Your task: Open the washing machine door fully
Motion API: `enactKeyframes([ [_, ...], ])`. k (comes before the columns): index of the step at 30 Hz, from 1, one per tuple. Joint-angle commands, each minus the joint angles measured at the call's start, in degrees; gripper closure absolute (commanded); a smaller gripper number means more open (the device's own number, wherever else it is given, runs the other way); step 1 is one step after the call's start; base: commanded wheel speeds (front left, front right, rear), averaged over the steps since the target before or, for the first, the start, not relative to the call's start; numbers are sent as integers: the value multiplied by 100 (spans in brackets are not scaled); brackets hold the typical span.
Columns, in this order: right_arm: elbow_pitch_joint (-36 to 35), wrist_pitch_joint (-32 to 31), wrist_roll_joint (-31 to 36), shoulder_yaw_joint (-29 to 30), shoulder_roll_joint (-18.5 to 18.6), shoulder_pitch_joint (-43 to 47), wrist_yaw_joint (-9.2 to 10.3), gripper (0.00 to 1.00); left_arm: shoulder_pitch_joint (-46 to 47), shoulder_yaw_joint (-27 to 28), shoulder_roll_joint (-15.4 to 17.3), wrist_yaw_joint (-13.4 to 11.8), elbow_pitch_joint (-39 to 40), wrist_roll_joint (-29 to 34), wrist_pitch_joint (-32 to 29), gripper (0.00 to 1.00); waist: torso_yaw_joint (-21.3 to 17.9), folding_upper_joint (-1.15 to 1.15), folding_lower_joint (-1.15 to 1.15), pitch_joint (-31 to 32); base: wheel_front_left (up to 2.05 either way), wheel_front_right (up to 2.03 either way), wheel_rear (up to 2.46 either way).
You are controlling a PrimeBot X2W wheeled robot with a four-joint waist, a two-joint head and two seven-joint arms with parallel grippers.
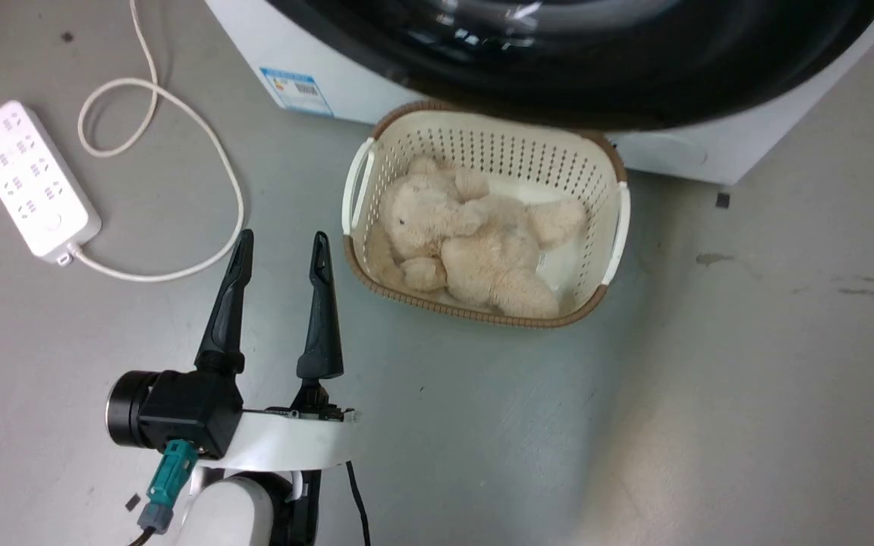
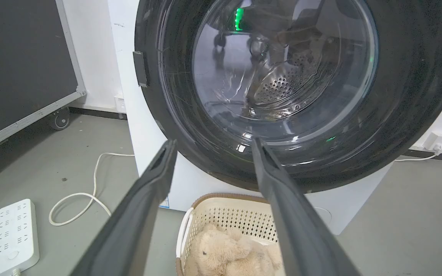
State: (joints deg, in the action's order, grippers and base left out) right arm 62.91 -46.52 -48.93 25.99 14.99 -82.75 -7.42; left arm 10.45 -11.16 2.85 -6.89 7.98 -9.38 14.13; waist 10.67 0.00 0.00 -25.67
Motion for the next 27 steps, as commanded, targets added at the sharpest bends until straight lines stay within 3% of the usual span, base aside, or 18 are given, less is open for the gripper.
enactKeyframes([
  [1, 127, -150, -137, 30, -95, -15, -7, 100, 65, -23, 3, -13, 14, -36, 55, 0, -34, 0, 0, 98, 0, 0, 0],
  [8, -170, -642, -306, -54, -465, 852, -7, 100, -136, 7, 3, 61, -128, -93, 86, 0, -181, 0, 0, 627, 0, 0, 0],
  [19, -1401, -1633, -720, -505, -1192, 2846, -7, 100, -716, -101, 3, 316, -555, -341, 86, 0, -293, 0, 0, 1497, 0, 0, 0],
  [23, -1648, -1929, -1507, -1122, -1208, 3445, -7, 100, -857, -189, 3, 391, -701, -353, 86, 0, -237, 0, 0, 1716, 0, 0, 0],
  [27, -1823, -1783, -2397, -2038, -1209, 3953, -7, 100, -995, -260, 3, 475, -808, -377, 86, 0, -196, 0, 0, 1866, 0, 0, 0],
])
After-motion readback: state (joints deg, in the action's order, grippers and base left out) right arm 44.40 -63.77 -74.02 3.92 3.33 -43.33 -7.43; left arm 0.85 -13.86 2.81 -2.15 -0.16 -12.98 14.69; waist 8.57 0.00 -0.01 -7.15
